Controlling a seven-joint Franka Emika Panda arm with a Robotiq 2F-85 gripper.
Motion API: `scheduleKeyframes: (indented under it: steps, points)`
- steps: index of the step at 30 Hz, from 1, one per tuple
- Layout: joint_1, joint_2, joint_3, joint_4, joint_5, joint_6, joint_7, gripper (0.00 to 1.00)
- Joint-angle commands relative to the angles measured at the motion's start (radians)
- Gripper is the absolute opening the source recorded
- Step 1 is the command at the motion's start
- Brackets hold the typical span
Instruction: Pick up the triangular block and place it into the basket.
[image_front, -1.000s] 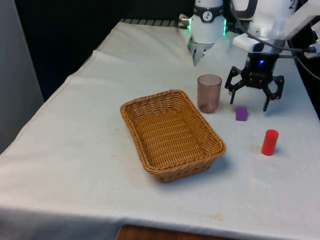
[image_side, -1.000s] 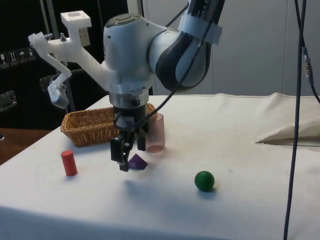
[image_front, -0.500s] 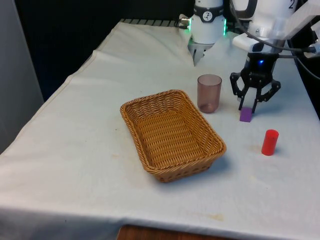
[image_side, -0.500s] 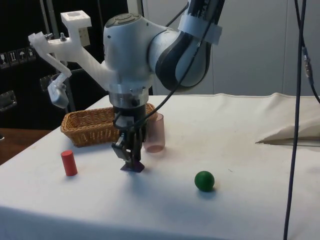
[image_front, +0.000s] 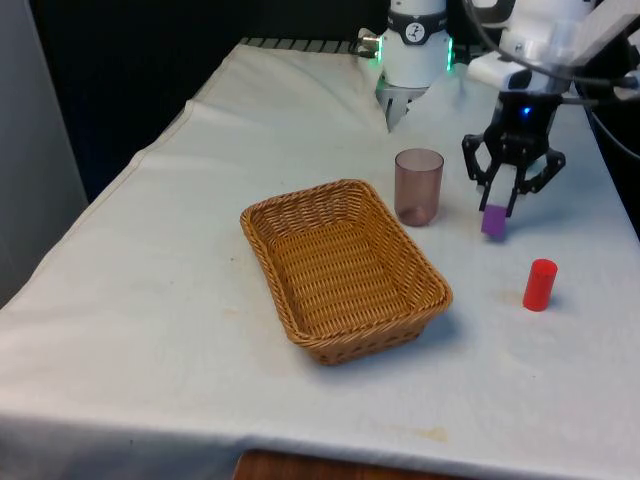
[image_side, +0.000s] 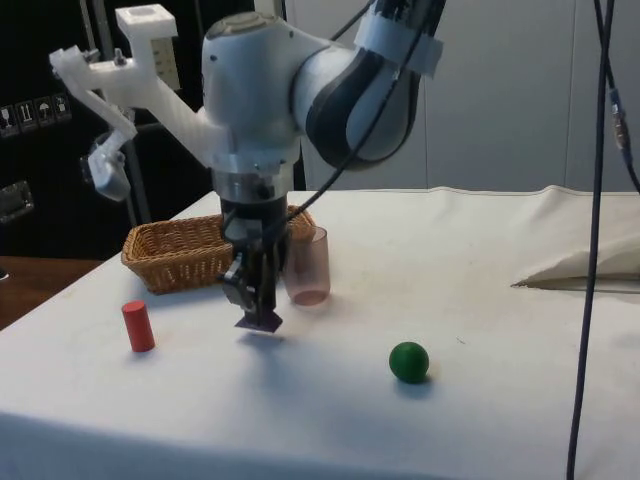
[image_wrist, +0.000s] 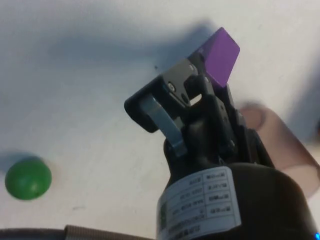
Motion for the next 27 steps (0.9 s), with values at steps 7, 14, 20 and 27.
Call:
scheduleKeyframes:
  steps: [7,14,20,27]
  points:
    - [-0.006,-0.071,0.013,-0.013,0.012,-0.054,-0.02,0.33]
    - [-0.005,-0.119,0.014,-0.01,0.013,-0.09,-0.031,0.33]
    - [-0.001,-0.146,0.006,-0.002,0.0,-0.108,-0.028,0.33]
    - [-0.017,-0.157,-0.008,0.031,0.012,-0.126,-0.074,0.33]
